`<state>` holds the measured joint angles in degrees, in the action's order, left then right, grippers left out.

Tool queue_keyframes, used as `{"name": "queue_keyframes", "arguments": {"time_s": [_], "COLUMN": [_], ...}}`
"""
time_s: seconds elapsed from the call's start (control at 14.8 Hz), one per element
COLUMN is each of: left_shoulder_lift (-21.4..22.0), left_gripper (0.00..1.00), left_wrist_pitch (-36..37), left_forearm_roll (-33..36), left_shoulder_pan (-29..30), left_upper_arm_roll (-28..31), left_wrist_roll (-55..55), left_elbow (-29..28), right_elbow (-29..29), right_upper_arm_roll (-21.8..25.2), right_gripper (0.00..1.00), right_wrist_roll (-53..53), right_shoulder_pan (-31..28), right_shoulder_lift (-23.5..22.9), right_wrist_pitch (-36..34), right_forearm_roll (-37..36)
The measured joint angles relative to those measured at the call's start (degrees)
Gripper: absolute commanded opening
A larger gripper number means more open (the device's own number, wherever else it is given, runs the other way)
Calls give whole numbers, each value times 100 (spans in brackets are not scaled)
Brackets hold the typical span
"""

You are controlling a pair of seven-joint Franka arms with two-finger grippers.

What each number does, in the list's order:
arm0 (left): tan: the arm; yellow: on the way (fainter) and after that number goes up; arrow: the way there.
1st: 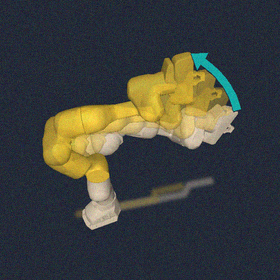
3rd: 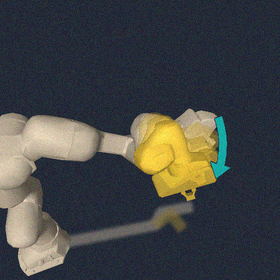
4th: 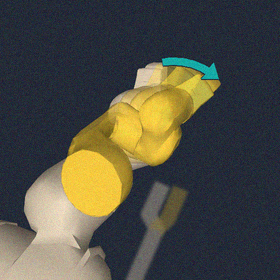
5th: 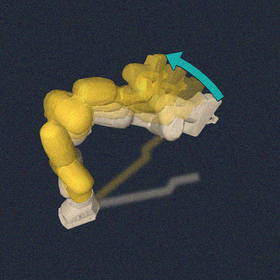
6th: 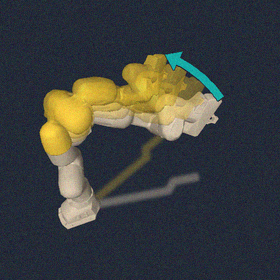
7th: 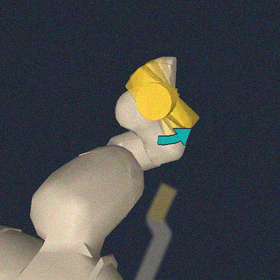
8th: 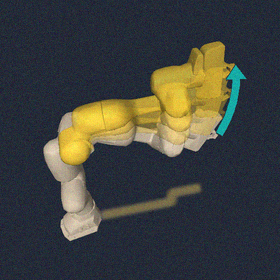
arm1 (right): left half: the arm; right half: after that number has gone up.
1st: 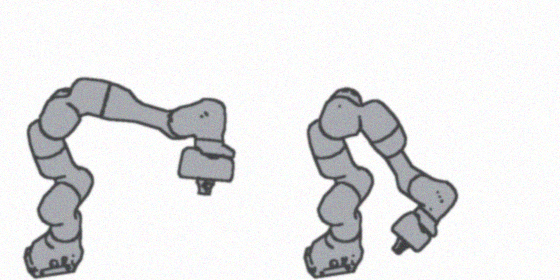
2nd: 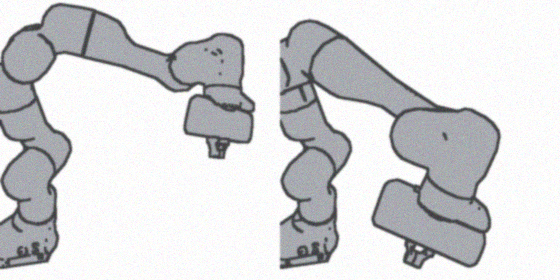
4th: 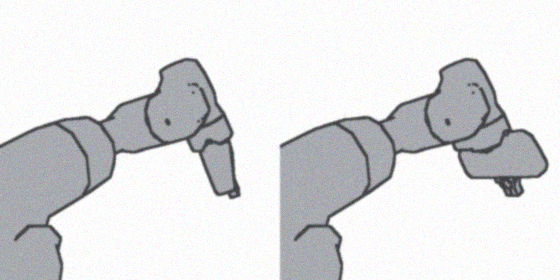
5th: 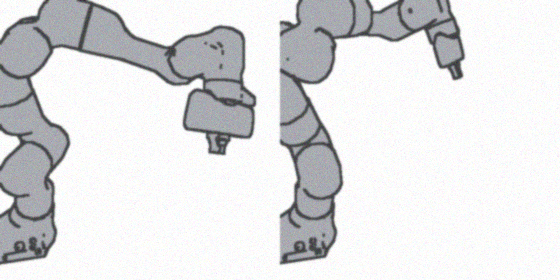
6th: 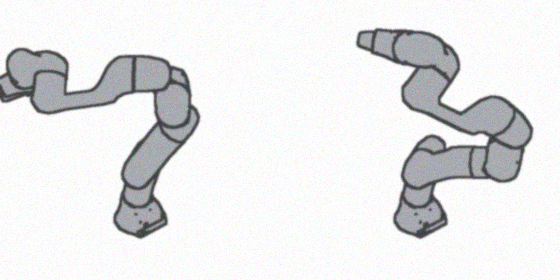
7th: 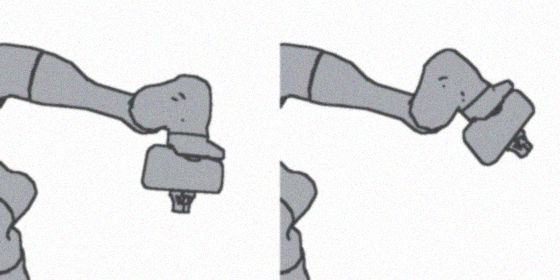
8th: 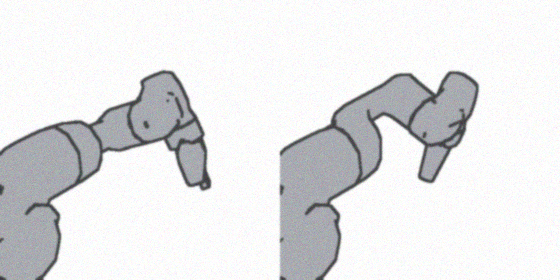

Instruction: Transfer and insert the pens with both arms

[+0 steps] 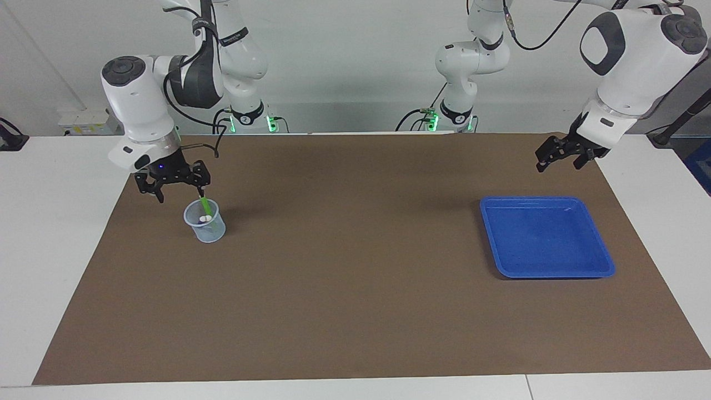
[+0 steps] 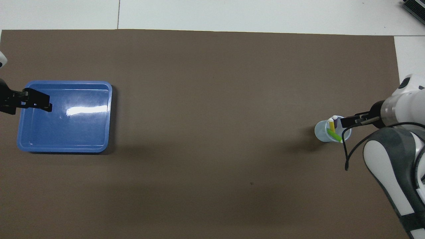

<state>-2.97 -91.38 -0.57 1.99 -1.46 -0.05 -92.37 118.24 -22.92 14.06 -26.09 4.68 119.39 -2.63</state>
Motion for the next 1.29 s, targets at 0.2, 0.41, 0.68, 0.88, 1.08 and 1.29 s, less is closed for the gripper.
{"name": "queue_keyframes", "arguments": {"time_s": [0.2,0.41,0.68,0.88,1.08,1.29], "left_shoulder_lift": [14,17,19,19,20,20], "left_gripper": [100,100,100,100,100,100], "left_wrist_pitch": [-16,-36,-46,-56,-57,-56], "left_forearm_roll": [0,0,0,0,0,0], "left_shoulder_pan": [0,0,0,0,0,0], "left_upper_arm_roll": [6,17,19,31,32,32], "left_wrist_roll": [-8,-36,-38,-38,-39,-39], "left_elbow": [0,0,0,0,0,0], "right_elbow": [-310,-683,-1119,-1489,-1962,-2314], "right_upper_arm_roll": [-11,-13,-16,-42,-47,358], "right_gripper": [100,100,100,100,100,100], "right_wrist_roll": [-1,-2,-69,-333,-497,-631], "right_shoulder_pan": [6,6,10,43,193,754], "right_shoulder_lift": [-1,-8,-110,-294,-493,-648], "right_wrist_pitch": [-290,-614,-846,-1057,-1401,-1664], "right_forearm_roll": [0,1,11,13,14,14]}}
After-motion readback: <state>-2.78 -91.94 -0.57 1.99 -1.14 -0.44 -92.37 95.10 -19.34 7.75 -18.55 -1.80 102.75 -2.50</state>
